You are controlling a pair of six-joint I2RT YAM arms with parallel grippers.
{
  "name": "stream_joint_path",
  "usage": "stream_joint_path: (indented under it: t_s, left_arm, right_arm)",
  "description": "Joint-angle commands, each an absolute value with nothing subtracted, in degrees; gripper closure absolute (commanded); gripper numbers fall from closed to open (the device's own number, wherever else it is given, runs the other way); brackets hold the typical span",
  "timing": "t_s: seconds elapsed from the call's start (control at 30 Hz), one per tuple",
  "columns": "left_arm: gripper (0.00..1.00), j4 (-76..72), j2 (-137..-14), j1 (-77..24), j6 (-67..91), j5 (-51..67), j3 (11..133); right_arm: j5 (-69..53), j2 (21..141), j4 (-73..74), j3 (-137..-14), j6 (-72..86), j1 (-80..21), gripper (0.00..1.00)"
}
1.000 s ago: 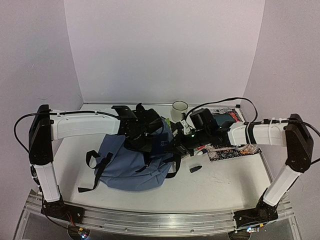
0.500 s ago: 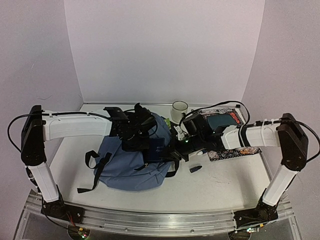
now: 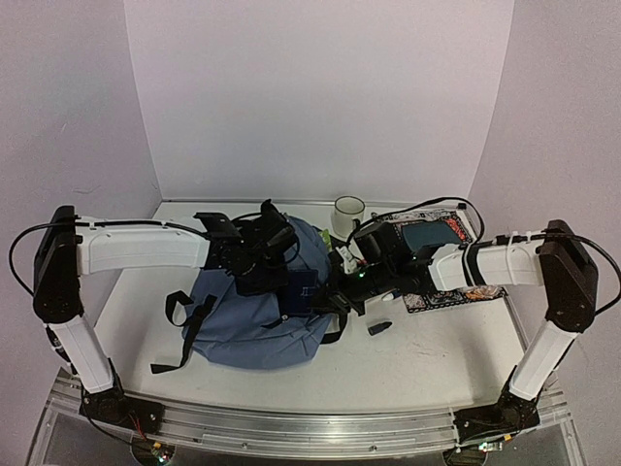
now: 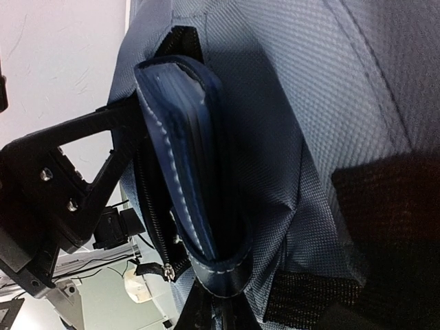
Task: Pack the student bag
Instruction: Place the card case in the pocket on the back of the bag.
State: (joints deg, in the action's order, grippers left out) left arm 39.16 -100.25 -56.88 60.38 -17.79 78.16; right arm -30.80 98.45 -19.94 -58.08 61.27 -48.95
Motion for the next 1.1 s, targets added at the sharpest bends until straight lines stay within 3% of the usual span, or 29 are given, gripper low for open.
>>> stream_joint_path:
  t_s: [0.0, 0.37, 1.07]
  left_arm:
    - [1.0, 29.35, -94.75, -56.04, 63.45, -22.31, 76.9]
    - [1.0, 23.13, -92.32, -55.99, 61.19, -18.88, 72.47]
    - [1.0, 20.87, -88.99, -55.99, 58.75, -9.13, 72.1]
  right_arm:
    - [-35.31, 97.59, -19.34, -57.69, 64.06, -50.12, 1.0]
    - [-36.37, 99.63, -19.03, -59.27, 66.81, -50.15, 1.0]
    - [-29.85, 108.5, -19.86, -75.91, 63.13, -50.17, 1.0]
